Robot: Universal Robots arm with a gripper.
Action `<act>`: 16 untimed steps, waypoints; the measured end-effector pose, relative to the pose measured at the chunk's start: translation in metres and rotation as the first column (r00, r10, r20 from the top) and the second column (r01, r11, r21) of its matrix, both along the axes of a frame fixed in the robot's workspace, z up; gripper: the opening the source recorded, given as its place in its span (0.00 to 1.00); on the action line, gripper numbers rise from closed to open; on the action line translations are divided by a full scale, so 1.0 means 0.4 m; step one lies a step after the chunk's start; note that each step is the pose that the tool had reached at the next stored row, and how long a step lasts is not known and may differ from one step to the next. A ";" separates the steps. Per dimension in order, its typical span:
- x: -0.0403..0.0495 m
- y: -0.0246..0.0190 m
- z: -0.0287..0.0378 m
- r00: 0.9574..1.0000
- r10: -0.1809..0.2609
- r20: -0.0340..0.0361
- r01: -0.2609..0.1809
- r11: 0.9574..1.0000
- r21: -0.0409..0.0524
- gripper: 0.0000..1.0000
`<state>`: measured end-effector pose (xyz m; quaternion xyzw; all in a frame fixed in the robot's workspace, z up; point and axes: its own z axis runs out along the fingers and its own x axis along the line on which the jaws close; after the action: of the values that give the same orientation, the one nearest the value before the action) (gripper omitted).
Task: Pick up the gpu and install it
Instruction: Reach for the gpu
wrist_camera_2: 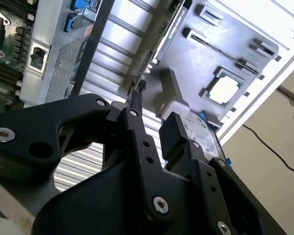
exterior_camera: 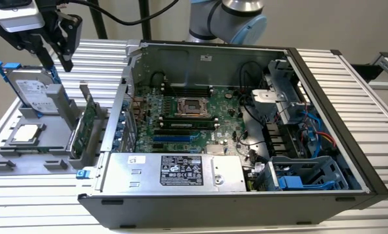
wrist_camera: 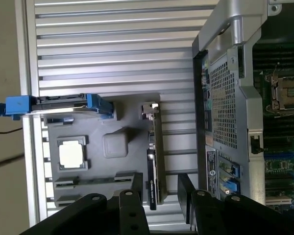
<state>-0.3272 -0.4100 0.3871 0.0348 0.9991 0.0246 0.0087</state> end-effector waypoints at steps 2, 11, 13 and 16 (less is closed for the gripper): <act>0.001 0.000 -0.002 1.000 0.000 0.000 0.000 1.000 0.000 1.00; 0.003 -0.001 -0.009 1.000 0.000 0.000 0.000 1.000 0.000 1.00; 0.003 -0.001 -0.011 1.000 0.000 0.000 0.000 1.000 0.000 1.00; 0.004 -0.002 -0.014 1.000 0.000 0.000 0.000 1.000 0.000 1.00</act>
<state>-0.3257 -0.4107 0.3817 0.0348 0.9991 0.0244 0.0087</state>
